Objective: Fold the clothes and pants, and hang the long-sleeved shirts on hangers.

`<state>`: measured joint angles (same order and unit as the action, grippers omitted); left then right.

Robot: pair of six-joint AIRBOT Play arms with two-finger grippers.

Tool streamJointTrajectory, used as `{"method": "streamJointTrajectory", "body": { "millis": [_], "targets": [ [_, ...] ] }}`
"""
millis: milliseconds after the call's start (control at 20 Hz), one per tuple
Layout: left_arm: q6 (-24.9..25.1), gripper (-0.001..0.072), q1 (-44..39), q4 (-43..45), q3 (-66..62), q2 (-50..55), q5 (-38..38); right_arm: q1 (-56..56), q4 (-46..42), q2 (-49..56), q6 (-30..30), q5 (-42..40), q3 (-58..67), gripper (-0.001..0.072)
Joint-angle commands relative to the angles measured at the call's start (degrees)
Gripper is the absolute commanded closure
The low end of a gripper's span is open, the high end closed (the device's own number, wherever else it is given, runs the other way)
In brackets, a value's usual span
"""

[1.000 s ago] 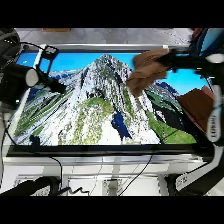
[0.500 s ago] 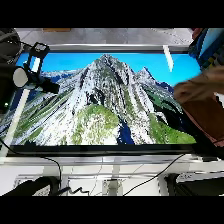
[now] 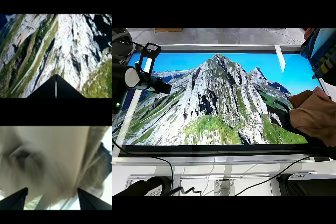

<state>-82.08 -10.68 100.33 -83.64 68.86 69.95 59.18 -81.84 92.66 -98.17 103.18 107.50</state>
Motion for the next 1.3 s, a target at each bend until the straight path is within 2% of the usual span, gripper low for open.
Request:
{"method": "streamJointTrajectory", "body": {
  "millis": [0,150,200,250,300,400,500,650,700,800,900,1050,1250],
  "targets": [
    [0.0,0.0688,0.0,0.0,0.0,0.0,0.0,0.0,-3.9,0.0,0.4,1.7,-1.0,0.0018],
    [0.0,0.0688,0.1,0.0,0.0,0.0,0.0,-0.1,-1.4,-0.2,0.3,1.2,-1.0,0.0030],
    [0.0,0.0687,0.1,0.0,0.0,0.0,0.0,-0.1,2.0,-0.4,0.3,0.4,-1.0,0.0154],
    [0.0,0.0687,0.1,0.0,0.0,0.0,0.0,-0.1,6.3,-0.9,0.5,-0.8,-1.0,0.0331],
    [0.0,0.0688,0.1,0.0,0.0,0.0,0.0,-0.5,11.6,-1.4,3.2,-1.8,-1.0,0.0668],
    [0.0,0.0688,0.1,0.0,0.0,0.0,0.0,-3.2,23.0,-2.7,6.3,-2.5,-1.0,0.0683],
    [0.0,0.0688,0.1,0.0,0.0,0.0,0.0,-8.6,30.8,-4.9,9.3,-4.1,-1.0,0.0683],
    [0.0,0.0688,0.1,0.0,0.0,0.0,0.0,-21.5,31.4,-10.2,11.2,-7.0,-1.0,0.0684],
    [0.0,0.0688,0.1,0.0,0.0,0.0,0.0,-26.8,31.3,-12.2,12.6,-7.3,-1.0,0.0684],
    [0.0,0.0688,0.1,0.0,0.0,0.0,0.0,-36.1,30.3,-16.0,18.9,-6.9,-1.0,0.0683],
    [0.0,0.0687,0.1,0.0,0.0,0.0,0.0,-43.5,29.5,-19.4,19.7,-5.1,-1.0,0.0683],
    [0.0,0.0688,0.1,0.0,0.0,0.0,0.0,-52.7,21.5,-24.3,19.7,-3.1,-1.0,0.0683],
    [0.0,0.0688,0.1,0.0,0.0,0.0,0.0,-56.7,-2.2,-26.8,18.3,-3.5,-1.0,0.0683]
  ]
}}
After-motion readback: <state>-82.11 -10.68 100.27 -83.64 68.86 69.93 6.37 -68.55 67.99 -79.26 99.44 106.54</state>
